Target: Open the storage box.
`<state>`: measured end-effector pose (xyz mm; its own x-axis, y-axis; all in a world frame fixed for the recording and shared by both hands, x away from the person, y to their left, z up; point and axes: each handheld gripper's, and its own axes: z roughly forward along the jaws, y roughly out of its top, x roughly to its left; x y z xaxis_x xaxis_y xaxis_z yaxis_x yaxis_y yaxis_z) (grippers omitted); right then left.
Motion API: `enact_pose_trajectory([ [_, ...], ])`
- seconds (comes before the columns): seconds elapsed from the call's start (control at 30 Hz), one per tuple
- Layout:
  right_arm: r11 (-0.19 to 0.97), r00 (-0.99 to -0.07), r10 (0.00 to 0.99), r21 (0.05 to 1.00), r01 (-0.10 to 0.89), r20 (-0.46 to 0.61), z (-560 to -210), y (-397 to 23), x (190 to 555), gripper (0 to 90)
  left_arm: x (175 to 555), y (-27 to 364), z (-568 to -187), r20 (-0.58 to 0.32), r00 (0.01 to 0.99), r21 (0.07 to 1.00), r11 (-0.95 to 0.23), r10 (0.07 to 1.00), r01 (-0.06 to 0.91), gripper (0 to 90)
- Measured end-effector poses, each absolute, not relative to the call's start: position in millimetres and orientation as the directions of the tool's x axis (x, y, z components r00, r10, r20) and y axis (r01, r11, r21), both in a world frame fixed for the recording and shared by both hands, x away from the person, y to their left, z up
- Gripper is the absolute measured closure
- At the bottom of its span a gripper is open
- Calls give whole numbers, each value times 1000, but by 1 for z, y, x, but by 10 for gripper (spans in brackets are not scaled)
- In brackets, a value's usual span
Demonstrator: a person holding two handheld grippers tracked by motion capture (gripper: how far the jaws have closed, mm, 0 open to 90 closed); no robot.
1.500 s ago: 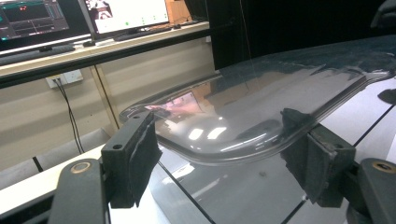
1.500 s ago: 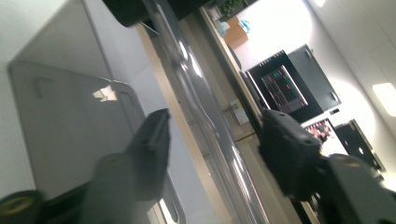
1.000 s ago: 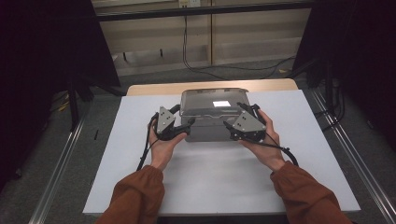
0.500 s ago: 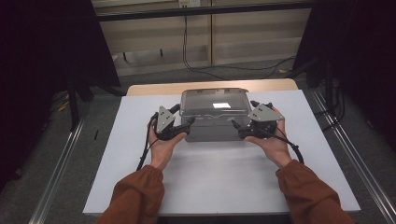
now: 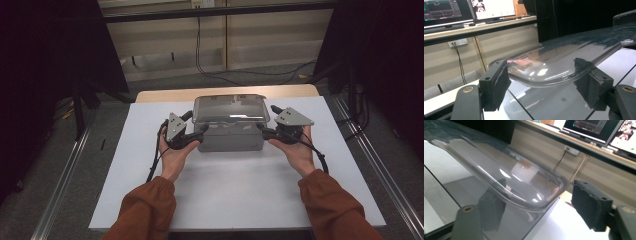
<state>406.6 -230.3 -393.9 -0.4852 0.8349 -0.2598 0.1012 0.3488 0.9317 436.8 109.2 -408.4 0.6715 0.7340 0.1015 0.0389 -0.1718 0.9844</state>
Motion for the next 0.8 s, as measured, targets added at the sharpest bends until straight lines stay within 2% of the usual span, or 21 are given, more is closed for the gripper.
enact_pose_trajectory([
  [0.23, 351, -496, 824, 934, 67, -274, -391, -229, 408, 395, 438, 110, -403, 105, 660, 987, -157, 744, 20, 272],
  [0.57, 298, -501, 832, 954, 41, -239, -383, -227, 415, 440, 448, 110, -395, 63, 665, 993, -116, 744, 35, 269],
  [0.8, 274, -507, 835, 961, 42, -215, -380, -230, 421, 486, 454, 105, -391, 77, 678, 991, -128, 731, 25, 299],
])
